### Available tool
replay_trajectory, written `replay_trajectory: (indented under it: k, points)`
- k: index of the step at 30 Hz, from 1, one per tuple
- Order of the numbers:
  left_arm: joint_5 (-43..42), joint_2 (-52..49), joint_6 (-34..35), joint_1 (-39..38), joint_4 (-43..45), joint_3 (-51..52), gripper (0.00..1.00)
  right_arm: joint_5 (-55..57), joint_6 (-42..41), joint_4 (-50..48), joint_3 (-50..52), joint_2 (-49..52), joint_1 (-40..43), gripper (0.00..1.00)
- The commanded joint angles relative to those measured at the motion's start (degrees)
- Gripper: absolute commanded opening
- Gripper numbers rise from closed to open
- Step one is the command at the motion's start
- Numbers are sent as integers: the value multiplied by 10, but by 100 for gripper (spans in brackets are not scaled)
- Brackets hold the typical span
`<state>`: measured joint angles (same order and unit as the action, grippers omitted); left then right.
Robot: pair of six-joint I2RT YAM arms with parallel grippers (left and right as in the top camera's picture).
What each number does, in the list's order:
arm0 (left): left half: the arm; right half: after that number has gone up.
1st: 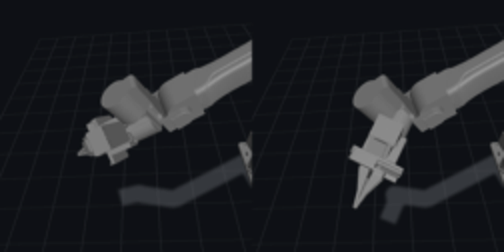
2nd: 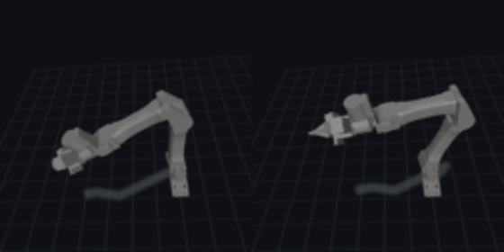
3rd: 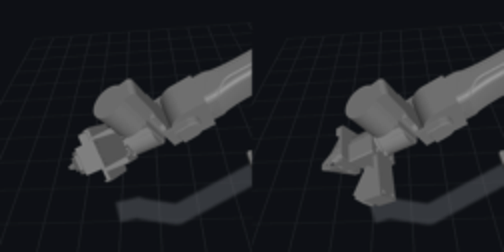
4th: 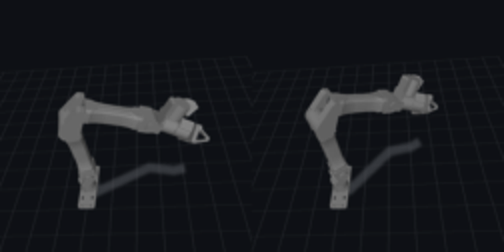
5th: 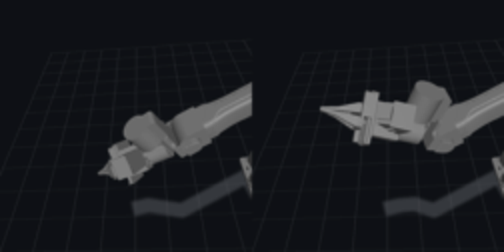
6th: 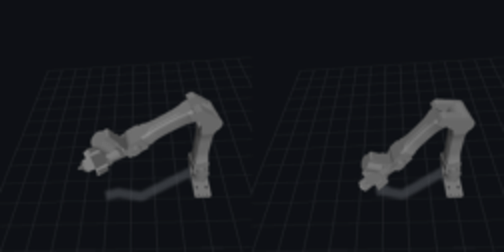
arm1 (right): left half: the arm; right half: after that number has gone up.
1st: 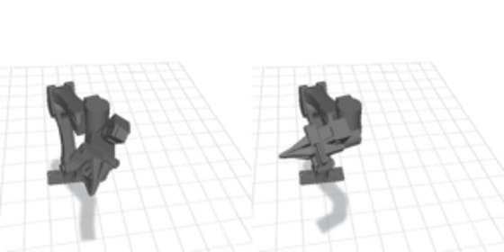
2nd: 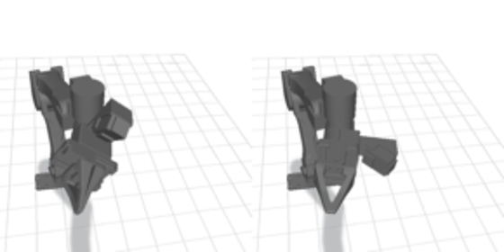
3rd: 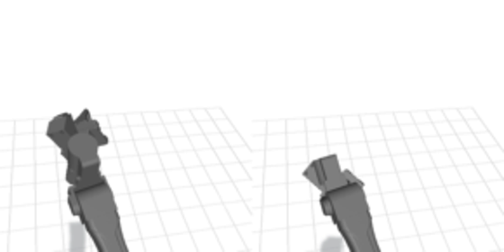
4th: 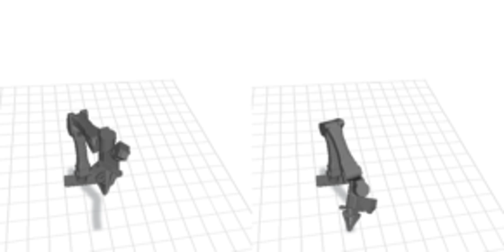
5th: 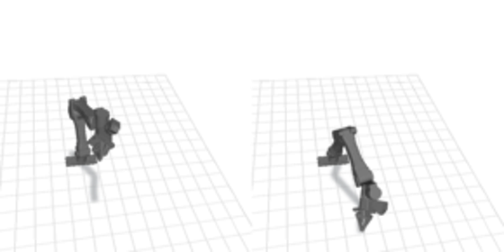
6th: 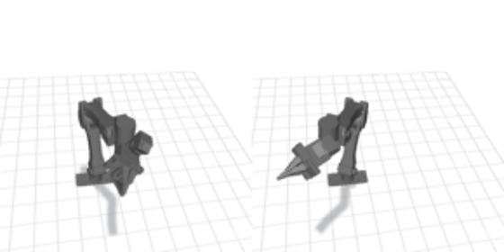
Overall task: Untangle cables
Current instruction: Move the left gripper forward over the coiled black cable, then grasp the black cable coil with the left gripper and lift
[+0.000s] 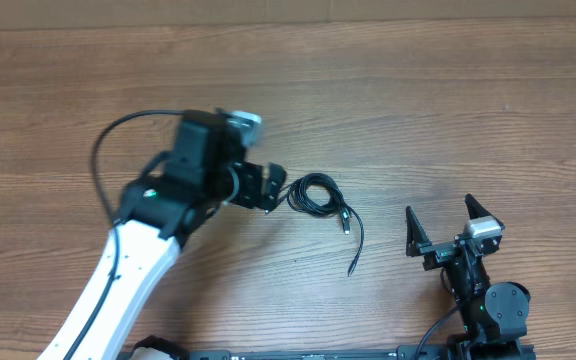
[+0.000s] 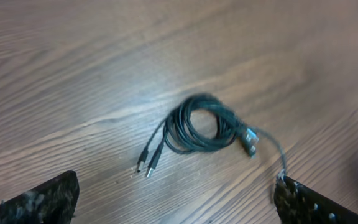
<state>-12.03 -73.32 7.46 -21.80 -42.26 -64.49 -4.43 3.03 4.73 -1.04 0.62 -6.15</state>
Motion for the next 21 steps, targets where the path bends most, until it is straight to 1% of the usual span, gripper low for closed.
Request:
replay_trajectory:
  k: [1,4,8,10,14,17,21]
  points:
    - [61,-48,-91,-43,-3,-16,100,5,3,-2,6,-5,-2,100]
    - [46,-80,-86,-47,10,-16,100,5,3,-2,6,-5,-2,100]
    - [0,-121,-86,-48,78,-16,100,5,3,-2,6,-5,-2,100]
    - [1,-143,-83,-51,115,-16,100,5,3,-2,6,-5,-2,100]
    - [1,-194,-57,-54,173,-16,99,5,3,-2,6,-5,-2,100]
    - [2,-237,-56,-57,194,-15,93,5,3,-2,6,-5,-2,100]
    - [2,-286,-76,-57,218,-16,78,5,3,-2,6,-5,-2,100]
